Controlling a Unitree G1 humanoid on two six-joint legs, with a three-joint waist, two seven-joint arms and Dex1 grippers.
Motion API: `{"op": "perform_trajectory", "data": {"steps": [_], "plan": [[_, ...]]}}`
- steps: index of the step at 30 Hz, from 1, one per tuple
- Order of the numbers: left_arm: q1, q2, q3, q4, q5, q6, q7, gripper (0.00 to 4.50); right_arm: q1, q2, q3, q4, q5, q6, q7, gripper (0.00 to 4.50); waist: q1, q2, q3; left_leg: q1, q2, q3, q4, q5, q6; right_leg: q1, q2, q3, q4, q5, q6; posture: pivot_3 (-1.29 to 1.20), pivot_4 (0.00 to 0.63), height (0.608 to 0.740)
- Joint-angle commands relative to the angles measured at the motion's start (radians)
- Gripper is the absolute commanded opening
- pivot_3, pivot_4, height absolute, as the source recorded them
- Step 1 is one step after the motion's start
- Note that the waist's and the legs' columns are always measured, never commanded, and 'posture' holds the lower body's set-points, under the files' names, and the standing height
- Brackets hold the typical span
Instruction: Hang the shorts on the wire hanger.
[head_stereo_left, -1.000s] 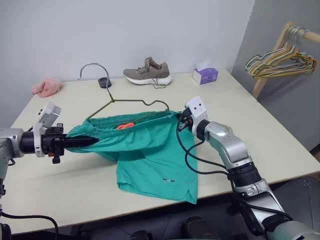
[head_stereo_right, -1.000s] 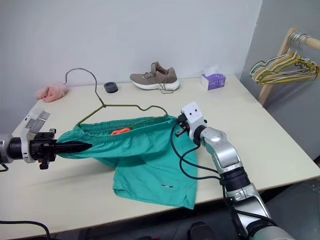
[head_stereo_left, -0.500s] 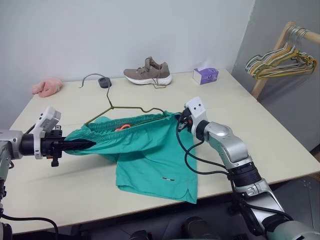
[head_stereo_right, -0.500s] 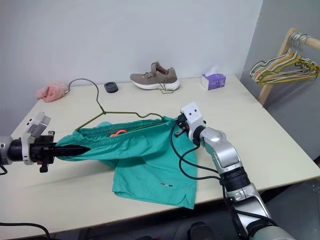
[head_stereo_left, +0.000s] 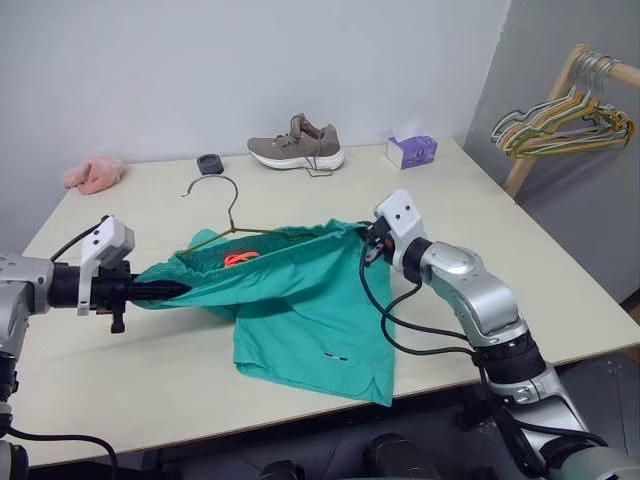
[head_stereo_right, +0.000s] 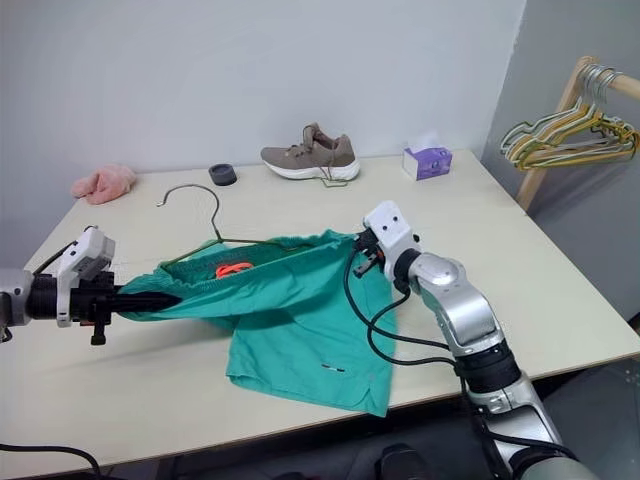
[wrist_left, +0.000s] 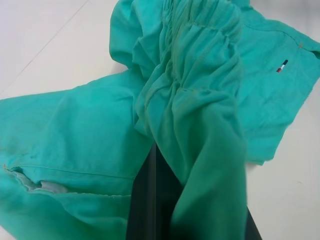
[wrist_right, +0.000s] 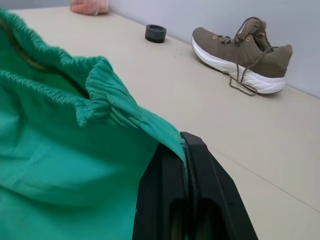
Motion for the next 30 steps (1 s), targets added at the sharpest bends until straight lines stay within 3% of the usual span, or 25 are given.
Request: {"op": "perform_trajectory", "data": {"steps": [1,6,19,25,30], "plan": [[0.017,-0.012,0.015,-0.088,-0.019,0.070,0.019,0.00,-0.022,-0.028,0.024,-0.059,-0.044,0.009,0.019,0.04,0.000,0.000,0.000,0.000,0.000,0.000,0.000,0.000,0.000,0.000,0.000,0.000,0.000,0.000,0.000,-0.16,0.000,0.740],[0.072,-0.040,0.003,-0.275,-0.080,0.172,0.005,0.00,-0.035,-0.040,0.062,-0.101,-0.043,-0.003,0.083,0.04,0.000,0.000,0.000,-0.001,0.000,0.000,0.000,0.000,0.000,0.000,0.000,0.000,0.000,0.000,0.000,-0.17,0.000,0.740],[0.037,-0.100,-0.062,-0.348,-0.048,0.195,0.009,0.00,-0.022,-0.254,0.056,-0.344,0.093,0.216,0.340,4.44,0.001,0.000,0.000,0.000,0.000,0.000,0.001,0.000,0.000,0.001,0.000,-0.001,-0.001,-0.003,0.004,-0.19,0.000,0.740],[0.032,-0.094,-0.077,-0.360,-0.042,0.183,-0.008,0.00,0.003,-0.388,0.076,-0.345,0.088,0.213,0.419,4.48,0.001,0.000,0.000,0.000,0.000,0.000,0.001,0.000,0.000,0.001,0.000,-0.001,-0.003,-0.003,0.005,-0.20,0.000,0.740],[0.055,-0.080,-0.081,-0.397,-0.042,0.175,-0.038,0.00,-0.031,-0.367,0.125,-0.296,0.063,0.200,0.416,4.48,-0.008,0.000,0.000,0.000,0.001,0.000,0.000,0.000,0.000,0.001,0.000,-0.001,-0.004,-0.003,0.005,-0.20,0.000,0.740]]}}
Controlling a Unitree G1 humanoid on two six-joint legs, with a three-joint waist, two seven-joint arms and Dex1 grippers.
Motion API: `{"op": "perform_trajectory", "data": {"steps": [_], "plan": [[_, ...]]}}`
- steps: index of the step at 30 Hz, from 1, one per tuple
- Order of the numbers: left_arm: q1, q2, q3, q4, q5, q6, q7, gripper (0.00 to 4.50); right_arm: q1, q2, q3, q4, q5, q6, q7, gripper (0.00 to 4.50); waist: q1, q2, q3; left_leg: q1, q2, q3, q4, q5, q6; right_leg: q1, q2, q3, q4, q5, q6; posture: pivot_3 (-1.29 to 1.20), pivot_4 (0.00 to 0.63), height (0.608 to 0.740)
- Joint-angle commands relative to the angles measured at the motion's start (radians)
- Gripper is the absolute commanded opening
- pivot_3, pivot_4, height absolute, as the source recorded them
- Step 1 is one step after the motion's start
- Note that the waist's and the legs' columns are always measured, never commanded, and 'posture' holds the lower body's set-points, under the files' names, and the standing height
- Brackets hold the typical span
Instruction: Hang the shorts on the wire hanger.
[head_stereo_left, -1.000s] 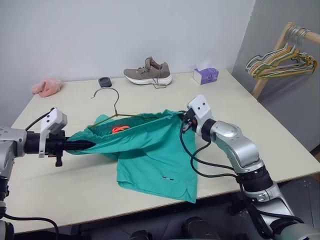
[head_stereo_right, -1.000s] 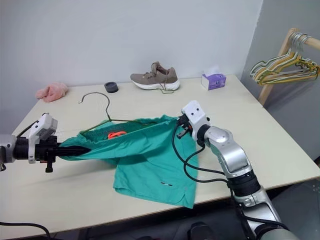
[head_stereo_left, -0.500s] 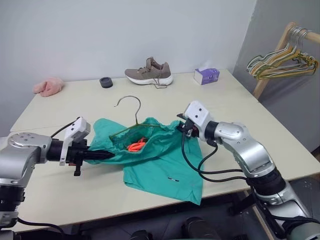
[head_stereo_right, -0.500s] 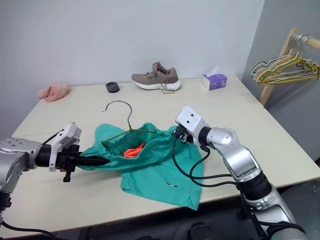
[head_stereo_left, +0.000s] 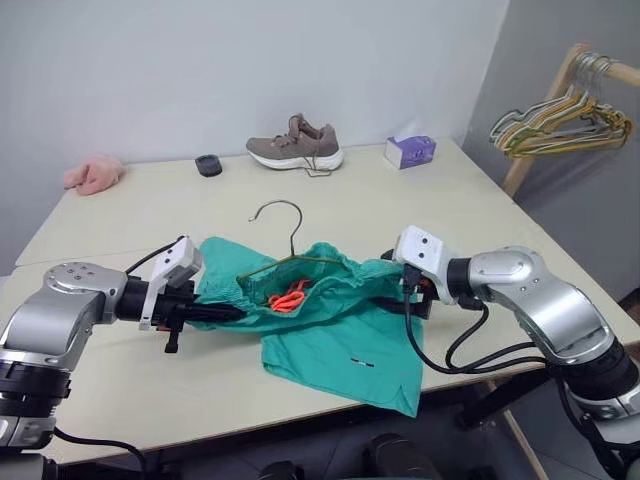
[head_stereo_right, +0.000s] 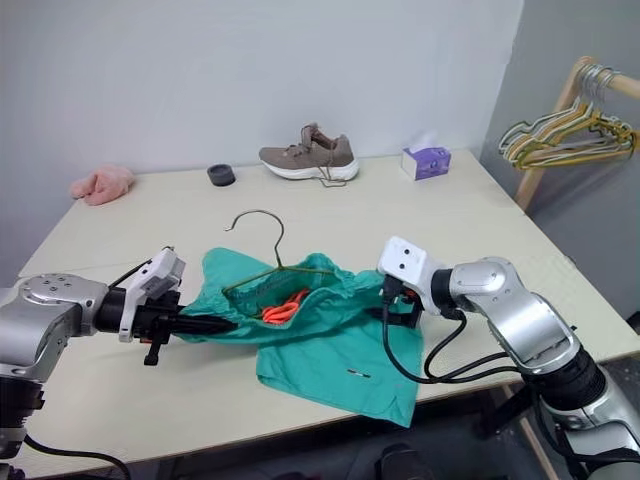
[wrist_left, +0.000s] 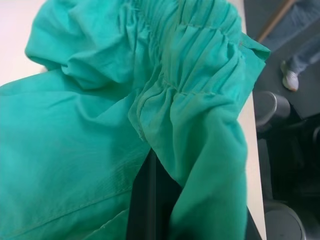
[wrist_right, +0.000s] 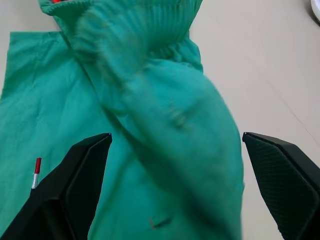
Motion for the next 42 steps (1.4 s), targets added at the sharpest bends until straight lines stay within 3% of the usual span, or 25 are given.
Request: {"op": "perform_trajectory", "data": {"steps": [1,6,9,20,21,32,38,42], "plan": [[0.002,0.022,-0.001,-0.044,0.003,-0.032,-0.027,0.00,-0.054,0.020,0.041,0.029,-0.029,-0.032,0.013,4.48,-0.001,0.000,0.000,0.000,0.000,0.000,0.000,0.000,0.000,0.000,0.000,0.000,0.000,0.000,0.000,-0.20,0.000,0.740],[-0.006,0.018,-0.014,-0.055,0.015,-0.044,-0.028,0.00,-0.129,0.025,0.118,0.109,-0.050,-0.076,0.100,4.48,0.000,0.000,0.000,0.000,0.000,0.000,0.000,0.000,0.000,0.000,0.000,0.000,-0.001,0.000,0.000,-0.20,0.000,0.740],[-0.014,0.013,-0.020,-0.058,0.018,-0.050,-0.026,0.00,-0.161,0.021,0.149,0.143,-0.052,-0.090,0.156,3.89,0.001,0.000,0.000,0.000,0.000,0.000,0.000,0.000,0.000,0.001,0.000,0.000,-0.002,0.000,0.000,-0.19,0.000,0.740],[-0.030,-0.024,-0.009,-0.043,0.011,-0.039,0.032,0.00,-0.190,0.058,0.105,0.133,0.036,0.051,0.222,0.05,0.006,0.000,0.000,0.000,0.000,-0.001,0.001,0.000,0.000,0.001,0.000,-0.001,-0.002,0.000,0.000,-0.19,0.000,0.740],[-0.037,-0.032,-0.004,-0.031,0.010,-0.034,0.046,0.00,-0.187,0.058,0.096,0.129,0.048,0.069,0.219,0.02,0.007,0.000,0.000,0.000,0.000,-0.001,0.001,0.000,0.000,0.001,-0.001,-0.001,-0.002,0.000,0.000,-0.19,0.000,0.740],[-0.092,-0.059,0.115,0.124,0.018,-0.069,0.159,3.23,-0.068,0.077,-0.068,0.089,0.193,0.309,0.112,0.00,0.008,-0.001,-0.001,-0.001,-0.001,-0.002,0.001,0.000,0.000,0.001,-0.002,-0.003,-0.002,0.003,-0.004,-0.19,0.000,0.740],[-0.170,-0.081,0.185,0.315,0.057,-0.156,0.298,3.23,0.035,0.112,-0.196,0.139,0.224,0.409,-0.019,0.00,0.011,-0.002,-0.001,-0.001,-0.001,-0.005,0.001,0.000,0.000,0.003,-0.003,-0.007,-0.002,0.002,-0.004,-0.19,0.000,0.740],[-0.127,-0.088,0.207,0.229,-0.052,-0.011,0.254,3.23,0.092,0.139,-0.334,0.190,0.202,0.424,-0.144,0.00,0.011,-0.002,-0.001,-0.001,-0.003,-0.005,0.001,0.000,0.000,0.004,-0.006,-0.009,-0.002,0.003,-0.004,-0.19,0.000,0.740]]}}
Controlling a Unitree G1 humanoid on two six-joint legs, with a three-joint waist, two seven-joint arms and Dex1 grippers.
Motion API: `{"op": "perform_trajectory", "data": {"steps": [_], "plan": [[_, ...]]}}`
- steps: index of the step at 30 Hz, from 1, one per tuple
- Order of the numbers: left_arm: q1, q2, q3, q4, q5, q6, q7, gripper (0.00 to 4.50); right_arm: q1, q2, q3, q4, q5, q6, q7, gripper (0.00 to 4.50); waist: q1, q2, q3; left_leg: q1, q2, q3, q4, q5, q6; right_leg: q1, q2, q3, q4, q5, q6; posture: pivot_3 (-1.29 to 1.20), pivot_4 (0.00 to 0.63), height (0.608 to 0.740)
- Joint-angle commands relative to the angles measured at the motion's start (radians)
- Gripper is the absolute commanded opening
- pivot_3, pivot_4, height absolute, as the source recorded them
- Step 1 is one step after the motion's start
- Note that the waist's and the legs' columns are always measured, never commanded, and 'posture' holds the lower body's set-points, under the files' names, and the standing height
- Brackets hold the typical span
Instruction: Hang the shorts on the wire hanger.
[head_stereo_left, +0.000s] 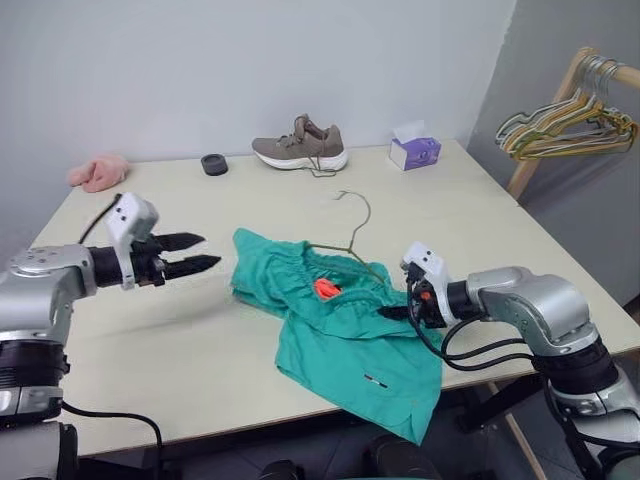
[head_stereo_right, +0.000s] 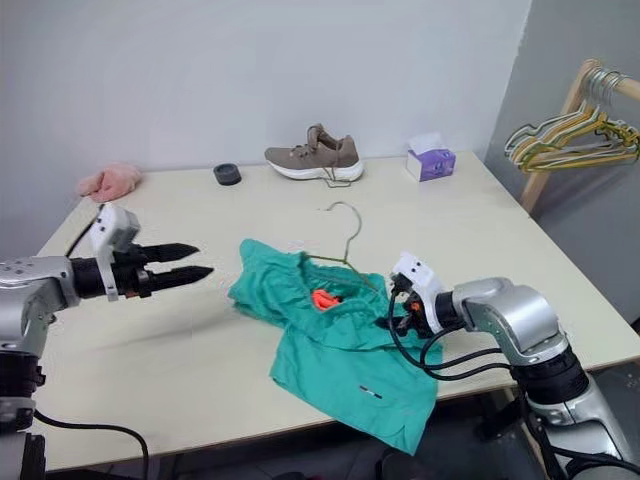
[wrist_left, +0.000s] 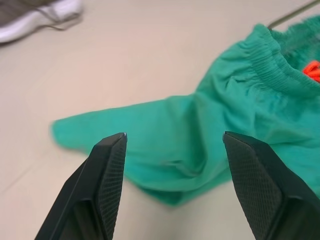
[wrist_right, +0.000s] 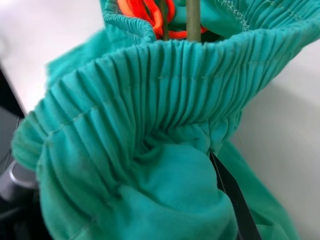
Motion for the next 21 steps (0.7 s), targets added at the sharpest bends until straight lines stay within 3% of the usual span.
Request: {"op": "perform_trajectory", "data": {"steps": [1,6,9,13,21], "plan": [[0.029,-0.005,0.036,-0.106,-0.092,0.108,-0.033,3.23,0.025,0.009,-0.137,0.016,-0.006,0.007,-0.098,0.00,0.000,0.000,0.000,0.000,0.000,0.000,0.000,0.000,0.000,0.000,-0.001,0.000,0.000,0.000,0.000,-0.19,0.000,0.740],[0.083,-0.055,-0.016,-0.382,-0.247,0.299,-0.053,4.39,0.149,-0.019,-0.361,-0.022,0.000,0.062,-0.201,0.00,0.007,0.000,0.000,-0.002,-0.001,-0.001,0.000,0.000,0.000,0.000,-0.002,-0.001,-0.002,0.000,0.001,-0.22,0.000,0.740],[0.016,-0.122,-0.050,-0.465,-0.303,0.355,-0.012,4.45,0.239,-0.036,-0.478,-0.064,-0.012,0.102,-0.259,0.00,0.012,0.001,0.000,-0.002,-0.001,-0.001,0.000,0.000,0.000,0.001,-0.001,-0.002,-0.001,-0.001,0.001,-0.26,0.000,0.740],[-0.094,-0.218,-0.119,-0.525,-0.264,0.317,0.059,4.45,0.292,-0.048,-0.625,-0.070,-0.038,0.119,-0.339,0.00,0.001,0.005,-0.003,0.001,-0.001,0.002,0.001,0.000,0.000,0.004,0.001,-0.002,-0.001,-0.003,0.006,-0.29,0.000,0.740],[-0.275,-0.407,-0.289,-0.542,-0.089,0.215,0.249,4.45,0.145,-0.123,-0.860,0.088,-0.180,0.015,-0.587,0.00,-0.036,0.016,-0.010,0.003,-0.001,0.008,0.000,0.000,0.001,0.004,0.008,0.011,-0.001,-0.005,0.009,-0.33,0.000,0.740]]}}
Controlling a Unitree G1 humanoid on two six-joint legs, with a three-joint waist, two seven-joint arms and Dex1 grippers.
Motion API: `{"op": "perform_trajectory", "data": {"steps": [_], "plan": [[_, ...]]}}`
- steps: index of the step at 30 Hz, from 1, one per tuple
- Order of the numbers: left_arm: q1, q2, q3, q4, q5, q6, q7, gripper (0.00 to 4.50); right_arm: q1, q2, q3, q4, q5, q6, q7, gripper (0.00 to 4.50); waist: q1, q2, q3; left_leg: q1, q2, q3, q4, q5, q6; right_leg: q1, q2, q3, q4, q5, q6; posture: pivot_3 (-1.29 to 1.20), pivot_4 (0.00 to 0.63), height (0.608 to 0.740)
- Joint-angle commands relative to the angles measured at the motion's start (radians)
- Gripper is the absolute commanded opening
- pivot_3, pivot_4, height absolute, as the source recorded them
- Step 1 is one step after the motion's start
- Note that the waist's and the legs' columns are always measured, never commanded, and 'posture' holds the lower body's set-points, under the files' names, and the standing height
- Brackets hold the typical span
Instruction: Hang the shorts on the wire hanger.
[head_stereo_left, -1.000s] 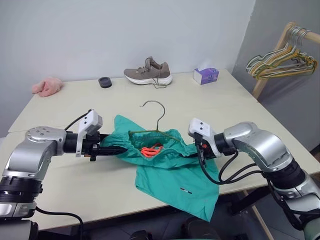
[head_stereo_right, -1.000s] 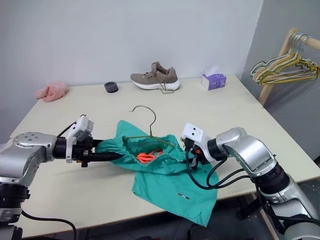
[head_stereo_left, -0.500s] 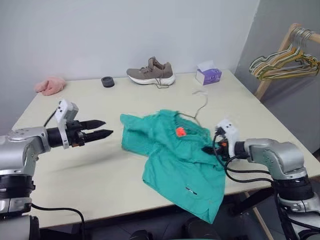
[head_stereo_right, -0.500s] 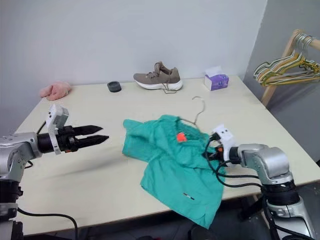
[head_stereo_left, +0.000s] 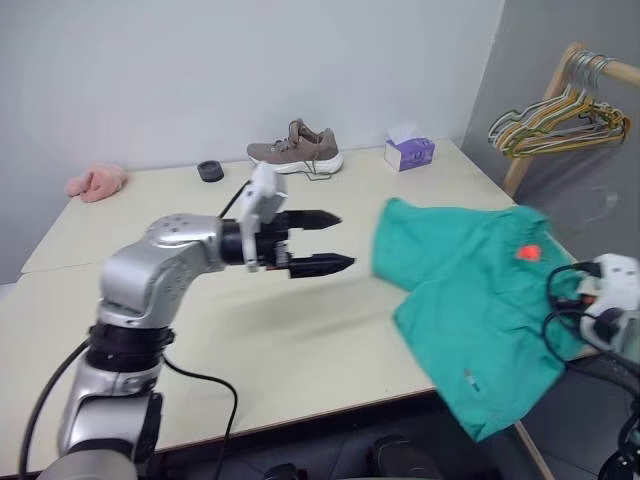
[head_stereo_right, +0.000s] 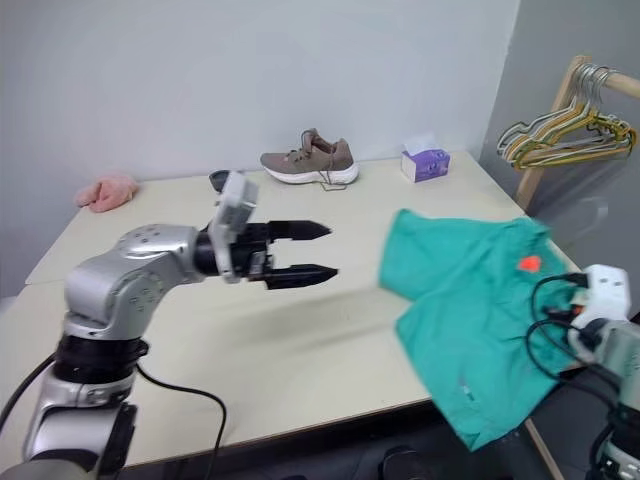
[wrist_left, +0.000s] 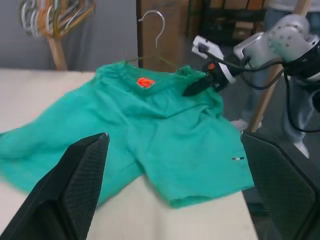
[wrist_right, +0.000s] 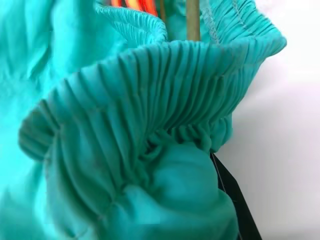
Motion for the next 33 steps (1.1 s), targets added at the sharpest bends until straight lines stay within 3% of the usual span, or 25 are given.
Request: {"op": "perform_trajectory", "data": {"steps": [1,6,11,21,26,33], "plan": [[-0.067,-0.064,-0.050,-0.003,0.078,-0.055,0.087,4.45,-0.106,-0.059,-0.082,0.054,-0.048,-0.066,-0.086,0.00,-0.008,0.000,0.000,0.000,0.000,0.001,0.000,0.000,0.000,0.000,0.000,0.001,0.000,0.000,0.000,-0.34,0.000,0.740],[-0.143,-0.169,-0.095,0.032,0.125,-0.067,0.151,4.45,-0.263,-0.159,-0.077,0.264,-0.079,-0.165,-0.137,0.00,-0.039,0.000,0.000,0.001,0.001,0.003,0.000,0.000,0.000,0.000,0.002,0.004,0.000,-0.001,0.001,-0.34,0.000,0.740],[-0.209,-0.266,-0.091,0.073,0.118,-0.078,0.173,4.45,-0.406,-0.276,0.010,0.540,-0.107,-0.311,-0.127,0.00,-0.056,0.001,0.000,0.001,0.001,0.008,-0.001,0.000,0.001,0.000,0.002,0.009,-0.001,-0.001,0.002,-0.33,0.000,0.740],[-0.337,-0.334,-0.077,0.180,0.114,-0.121,0.154,4.45,-0.668,-0.426,0.157,1.120,-0.168,-0.590,-0.135,0.00,-0.075,0.001,0.001,0.004,0.001,0.020,-0.002,-0.001,0.001,0.002,0.003,0.012,-0.003,-0.002,0.003,-0.30,0.000,0.740],[-0.377,-0.348,-0.086,0.201,0.115,-0.135,0.130,4.45,-0.733,-0.446,0.193,1.256,-0.168,-0.614,-0.128,0.00,-0.079,0.000,0.002,0.004,0.001,0.023,-0.002,-0.001,0.001,0.002,0.003,0.012,-0.003,-0.003,0.004,-0.30,0.000,0.740],[-0.424,-0.376,-0.075,0.235,0.085,-0.113,0.100,4.45,-0.748,-0.429,0.236,1.259,-0.158,-0.575,-0.083,0.00,-0.079,0.000,0.002,0.004,0.001,0.024,-0.002,-0.002,-0.001,0.003,0.003,0.012,-0.003,-0.004,0.006,-0.30,0.000,0.740]]}}
